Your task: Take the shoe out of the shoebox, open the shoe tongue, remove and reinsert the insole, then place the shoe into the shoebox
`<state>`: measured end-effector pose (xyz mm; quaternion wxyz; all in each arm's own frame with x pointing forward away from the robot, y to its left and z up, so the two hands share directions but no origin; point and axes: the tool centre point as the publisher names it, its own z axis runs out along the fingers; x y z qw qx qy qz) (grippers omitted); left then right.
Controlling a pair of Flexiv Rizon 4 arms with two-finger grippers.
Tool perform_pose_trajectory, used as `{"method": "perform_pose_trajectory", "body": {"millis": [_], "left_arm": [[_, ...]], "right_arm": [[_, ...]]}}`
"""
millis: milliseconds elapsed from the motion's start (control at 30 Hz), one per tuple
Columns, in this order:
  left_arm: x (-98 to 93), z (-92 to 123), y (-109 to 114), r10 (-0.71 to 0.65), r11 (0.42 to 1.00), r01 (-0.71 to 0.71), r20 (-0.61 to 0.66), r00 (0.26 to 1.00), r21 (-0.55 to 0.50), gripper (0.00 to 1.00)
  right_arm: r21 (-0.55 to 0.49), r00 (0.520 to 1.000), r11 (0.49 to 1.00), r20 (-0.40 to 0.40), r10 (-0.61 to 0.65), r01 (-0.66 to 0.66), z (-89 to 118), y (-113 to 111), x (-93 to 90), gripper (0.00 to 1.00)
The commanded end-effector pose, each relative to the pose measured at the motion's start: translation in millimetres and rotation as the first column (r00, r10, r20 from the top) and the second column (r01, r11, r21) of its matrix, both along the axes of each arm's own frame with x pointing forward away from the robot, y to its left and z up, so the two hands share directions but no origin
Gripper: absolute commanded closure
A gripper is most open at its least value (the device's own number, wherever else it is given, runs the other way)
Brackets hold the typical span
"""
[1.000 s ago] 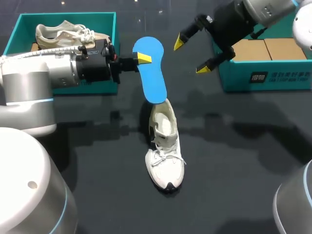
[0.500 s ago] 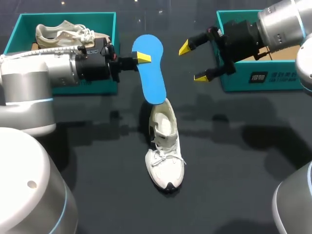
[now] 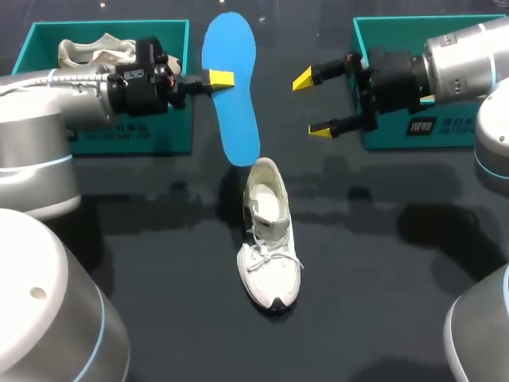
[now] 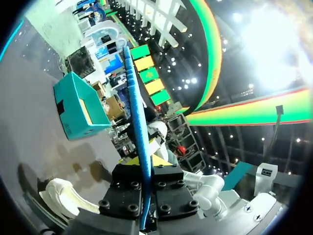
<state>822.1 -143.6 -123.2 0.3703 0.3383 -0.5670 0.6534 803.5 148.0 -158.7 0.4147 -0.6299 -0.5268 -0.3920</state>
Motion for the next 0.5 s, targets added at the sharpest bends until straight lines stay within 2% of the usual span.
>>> {"method": "perform_pose_trajectory", "body": {"millis": [33,100,467,500], "left_arm": [[1.0,8.7,0.1,0.121,0.992,-0.128,0.283,0.951,0.006,1.00],[2.9,11.3,0.0,0.181,0.982,-0.191,0.308,0.934,0.002,1.00],[2.9,11.3,0.0,0.181,0.982,-0.191,0.308,0.934,0.002,1.00],[2.3,13.9,-0.1,0.170,0.982,-0.188,0.368,0.914,0.011,1.00]], "right_arm": [[0.026,1.000,1.000,0.006,0.012,-0.012,-4.2,4.9,5.5,0.00],[0.048,1.000,0.999,0.013,0.011,-0.012,-4.6,5.4,5.7,0.00],[0.108,1.000,0.994,0.029,0.002,-0.005,-0.8,2.4,1.8,0.00],[0.122,0.999,0.992,0.035,0.005,-0.010,0.1,2.3,1.9,0.00]]}}
